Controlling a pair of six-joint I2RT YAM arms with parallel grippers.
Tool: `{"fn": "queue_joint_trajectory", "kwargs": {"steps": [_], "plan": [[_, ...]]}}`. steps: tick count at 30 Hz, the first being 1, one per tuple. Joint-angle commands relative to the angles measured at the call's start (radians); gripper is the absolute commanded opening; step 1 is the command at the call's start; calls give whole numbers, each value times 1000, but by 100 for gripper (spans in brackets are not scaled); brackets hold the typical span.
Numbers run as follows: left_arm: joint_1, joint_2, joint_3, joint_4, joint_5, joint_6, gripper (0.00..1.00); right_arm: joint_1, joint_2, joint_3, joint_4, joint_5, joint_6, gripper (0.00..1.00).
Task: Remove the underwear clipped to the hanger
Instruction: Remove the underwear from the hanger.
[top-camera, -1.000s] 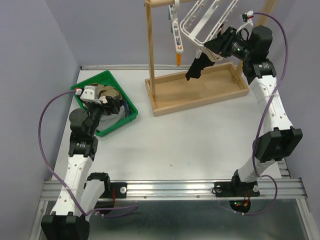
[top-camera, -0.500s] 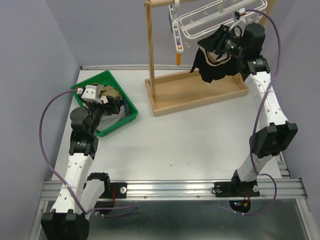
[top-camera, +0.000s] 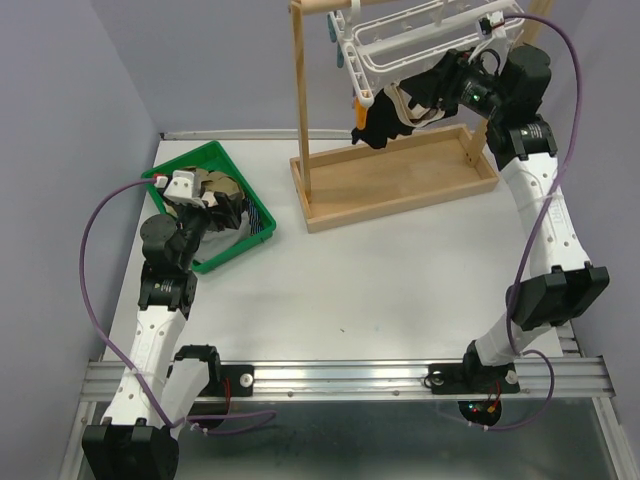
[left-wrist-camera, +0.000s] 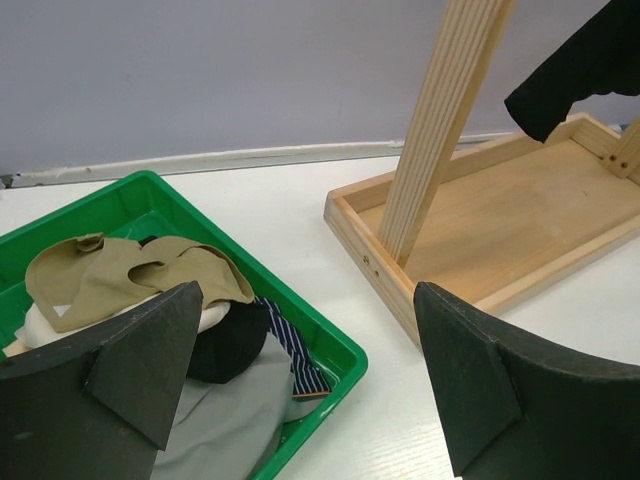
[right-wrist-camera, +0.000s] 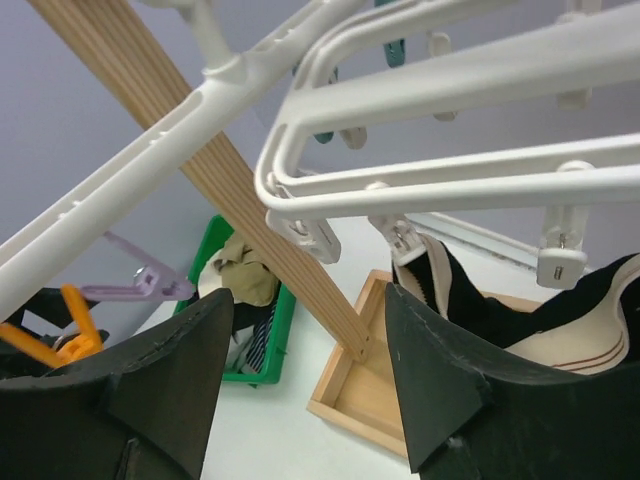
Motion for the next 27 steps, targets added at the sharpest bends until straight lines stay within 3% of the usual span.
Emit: {"fn": "queue_joint_trajectory", "kwargs": {"steps": [1, 15, 27], "plan": [[-5, -13, 4, 50, 34, 5, 99, 7, -78, -33, 24, -2, -101, 68], [-5, -12, -2, 73, 100, -2, 99, 4, -144, -40, -74, 243, -316, 73], [-7, -13, -5, 84, 130, -11, 99, -94, -174, -60, -82, 411, -412, 72]]}}
